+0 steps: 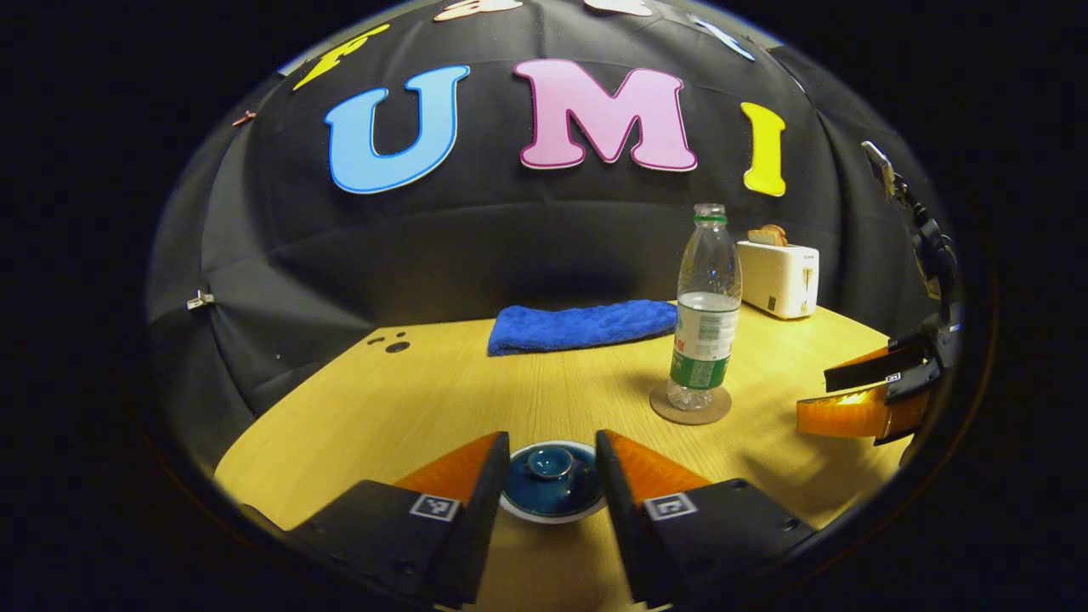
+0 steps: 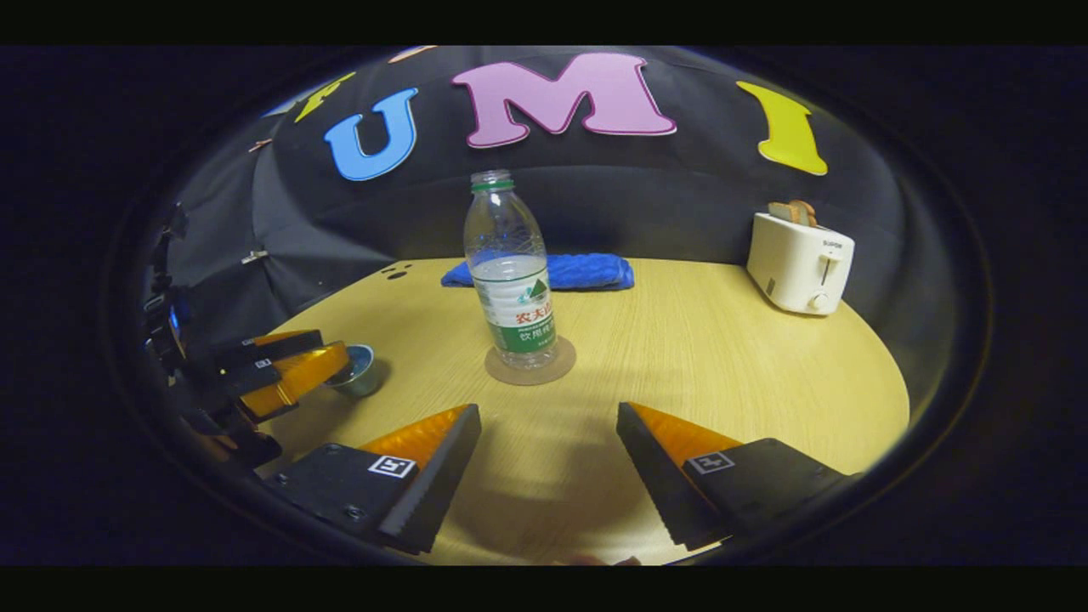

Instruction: Open the teacup lid with one hand, grasp the water bottle and pour water into the teacup with the other hand; after pouring, place the water bottle on the coaster and then close the teacup lid.

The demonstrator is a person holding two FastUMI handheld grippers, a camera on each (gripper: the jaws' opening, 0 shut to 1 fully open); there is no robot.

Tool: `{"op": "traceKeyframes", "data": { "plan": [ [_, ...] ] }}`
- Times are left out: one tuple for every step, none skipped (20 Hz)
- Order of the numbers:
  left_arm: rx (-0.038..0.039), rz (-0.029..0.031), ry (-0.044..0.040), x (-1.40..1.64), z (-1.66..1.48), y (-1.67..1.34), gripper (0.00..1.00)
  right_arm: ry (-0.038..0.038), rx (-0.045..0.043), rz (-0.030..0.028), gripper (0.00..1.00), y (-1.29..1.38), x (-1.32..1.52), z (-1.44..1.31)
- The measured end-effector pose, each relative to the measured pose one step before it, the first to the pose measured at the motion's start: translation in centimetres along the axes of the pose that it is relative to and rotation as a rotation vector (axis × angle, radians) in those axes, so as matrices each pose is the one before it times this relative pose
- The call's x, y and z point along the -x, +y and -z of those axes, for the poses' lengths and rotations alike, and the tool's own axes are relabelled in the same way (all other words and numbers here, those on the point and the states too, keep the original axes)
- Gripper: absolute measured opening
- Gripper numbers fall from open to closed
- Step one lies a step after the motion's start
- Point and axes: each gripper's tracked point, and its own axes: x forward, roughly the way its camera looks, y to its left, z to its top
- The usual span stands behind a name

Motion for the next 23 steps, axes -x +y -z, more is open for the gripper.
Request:
{"op": "traceKeyframes", "data": {
  "plan": [
    [-0.00488,0.00372,-0.00584,0.599,-0.603,0.101,0.89,-0.00465,0.00022,0.01170,1.00,-0.159,0.551,-0.512],
    [-0.00521,0.00468,-0.00347,0.720,-0.667,0.137,0.84,-0.00521,-0.00033,0.01425,1.00,-0.143,0.760,-0.544],
    [-0.00773,0.00803,-0.00656,0.760,-0.918,0.013,0.89,-0.00985,0.00001,0.01364,1.00,-0.172,0.776,-0.868],
    [-0.01261,0.00383,-0.00557,0.980,-0.981,0.357,0.91,-0.01475,0.00305,0.01589,1.00,-0.047,0.891,-0.971],
    [-0.00520,0.00440,-0.00570,0.707,-0.948,0.193,0.98,-0.01473,0.01071,0.01637,0.99,-0.222,0.882,-1.194],
    [0.00350,0.01045,-0.00309,1.570,-1.188,0.021,0.97,-0.01269,0.01348,0.02144,0.99,-0.251,0.979,-1.178],
    [0.00253,0.00594,-0.01148,1.380,-1.474,0.010,0.97,-0.01950,0.01238,0.01132,0.99,-0.163,0.944,-1.490],
    [-0.00498,-0.00488,-0.02492,1.417,-1.853,0.256,0.97,-0.02558,0.01084,0.01086,0.99,-0.145,0.861,-1.610],
    [-0.00778,-0.01052,-0.02785,1.449,-2.028,0.385,0.97,-0.02700,0.00623,0.01033,0.99,-0.050,0.902,-1.707],
    [-0.00346,-0.00268,-0.02537,1.419,-1.811,0.134,0.97,-0.02364,0.00024,0.01094,0.99,0.159,1.159,-1.574],
    [0.00824,0.00555,-0.01923,1.285,-1.721,0.071,0.97,-0.02200,0.00036,0.00620,0.99,0.271,0.875,-1.510],
    [0.01649,0.01197,-0.01322,1.221,-1.457,-0.082,0.97,-0.01867,-0.00022,0.00804,0.99,0.287,1.010,-1.317],
    [0.02143,0.00802,-0.01306,1.173,-1.424,0.016,0.97,-0.01348,-0.00281,0.00564,0.99,0.424,0.904,-1.174],
    [0.02150,0.00752,-0.01411,1.152,-1.318,0.126,0.97,-0.01571,-0.00707,-0.00020,0.99,0.623,0.954,-1.120],
    [0.01478,0.00400,-0.01693,1.180,-1.289,0.037,0.97,-0.02120,-0.00208,-0.00226,0.99,0.709,0.931,-1.224],
    [0.00552,-0.00174,-0.02112,1.183,-1.230,0.235,0.97,-0.02254,0.00463,0.00262,1.00,0.524,1.120,-1.183],
    [0.00022,0.00196,-0.01825,1.005,-1.079,0.065,0.97,-0.02103,0.01082,0.00542,0.99,0.421,1.103,-1.014],
    [-0.00385,0.00119,-0.01483,0.822,-0.668,0.115,0.97,-0.01890,0.01162,0.00699,0.99,0.334,1.160,-0.684],
    [0.00022,0.00155,-0.01169,0.827,-0.606,-0.001,0.97,-0.01208,0.00416,0.00688,0.99,0.353,1.162,-0.640],
    [0.00702,0.00897,-0.01093,0.677,-0.423,-0.127,0.97,-0.00670,-0.00007,0.00405,0.99,0.488,1.277,-0.331],
    [0.01230,0.01044,-0.00966,0.565,-0.438,-0.243,0.97,0.00045,-0.00108,0.00622,0.99,0.276,1.053,-0.107],
    [0.01282,0.00890,-0.00790,0.552,-0.295,-0.173,0.96,0.00308,0.00093,0.00780,0.98,0.005,1.126,0.073],
    [0.01000,0.00622,-0.00745,0.332,-0.406,-0.136,0.96,0.00179,-0.00063,0.00843,0.98,-0.065,1.013,0.079]
  ]
}}
